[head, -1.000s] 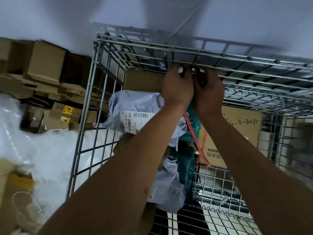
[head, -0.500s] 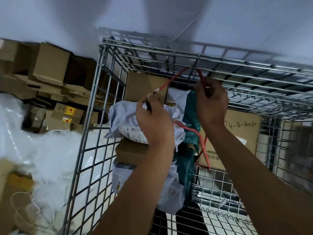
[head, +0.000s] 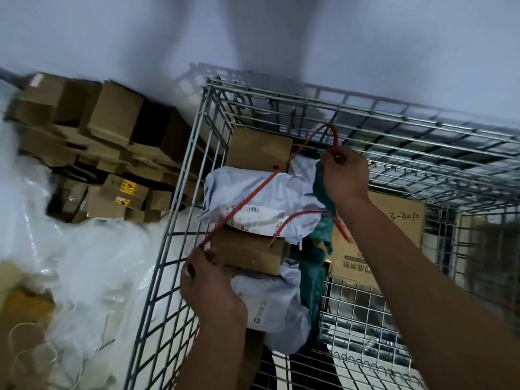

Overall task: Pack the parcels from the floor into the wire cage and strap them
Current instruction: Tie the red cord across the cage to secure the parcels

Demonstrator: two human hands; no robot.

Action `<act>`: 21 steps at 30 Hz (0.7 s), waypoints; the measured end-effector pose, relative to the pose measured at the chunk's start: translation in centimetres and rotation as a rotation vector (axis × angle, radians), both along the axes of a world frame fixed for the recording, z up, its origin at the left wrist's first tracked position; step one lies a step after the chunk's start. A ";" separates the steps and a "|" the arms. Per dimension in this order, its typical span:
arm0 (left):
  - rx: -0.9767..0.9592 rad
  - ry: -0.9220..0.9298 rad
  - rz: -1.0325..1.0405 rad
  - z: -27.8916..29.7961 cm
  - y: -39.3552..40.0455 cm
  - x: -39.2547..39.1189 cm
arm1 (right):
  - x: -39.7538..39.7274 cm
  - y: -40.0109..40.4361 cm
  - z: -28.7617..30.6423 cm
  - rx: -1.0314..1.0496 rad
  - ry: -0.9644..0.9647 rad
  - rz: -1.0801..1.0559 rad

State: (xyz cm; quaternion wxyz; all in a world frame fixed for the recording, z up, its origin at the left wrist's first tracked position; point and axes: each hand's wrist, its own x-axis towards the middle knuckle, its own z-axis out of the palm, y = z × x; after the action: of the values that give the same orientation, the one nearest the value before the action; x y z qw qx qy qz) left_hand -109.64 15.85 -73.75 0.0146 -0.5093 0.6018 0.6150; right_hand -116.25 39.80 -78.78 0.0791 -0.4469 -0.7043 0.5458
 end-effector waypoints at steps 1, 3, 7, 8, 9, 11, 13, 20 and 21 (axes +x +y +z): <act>0.028 -0.023 0.000 -0.2 -0.5 0.9 | -0.2 -0.1 0.1 -0.012 -0.001 -0.005; 0.071 -0.042 -0.110 -0.4 -1.3 3.2 | -0.2 -0.3 0.3 -0.023 -0.002 -0.011; 0.102 -0.046 -0.247 -1.4 -2.7 7.6 | 0.4 -1.2 1.0 -0.048 -0.018 -0.004; 0.116 -0.068 -0.243 -1.5 -3.0 8.1 | 0.7 -1.4 1.2 -0.056 -0.031 0.003; 0.125 -0.111 -0.229 -1.6 -3.3 8.4 | 1.0 -1.6 1.4 -0.064 -0.047 0.009; 0.144 -0.221 -0.175 -1.8 -3.8 8.8 | 1.9 -2.1 1.8 -0.057 -0.083 0.024; 0.185 -0.198 -0.085 -1.9 -4.3 9.5 | 3.0 -2.6 2.1 -0.042 -0.107 0.034; 0.247 -0.182 0.158 -1.8 -5.9 11.7 | 6.1 -3.9 3.7 0.036 -0.128 -0.022; 0.209 -0.195 0.167 -1.7 -6.1 12.1 | 6.5 -4.0 4.0 0.046 -0.139 -0.027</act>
State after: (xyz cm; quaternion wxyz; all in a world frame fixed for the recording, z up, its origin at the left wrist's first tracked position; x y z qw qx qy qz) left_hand -97.52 9.80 -75.48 0.0746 -0.6107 0.4859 0.6208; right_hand -109.78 35.76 -74.79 0.0477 -0.4913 -0.7145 0.4959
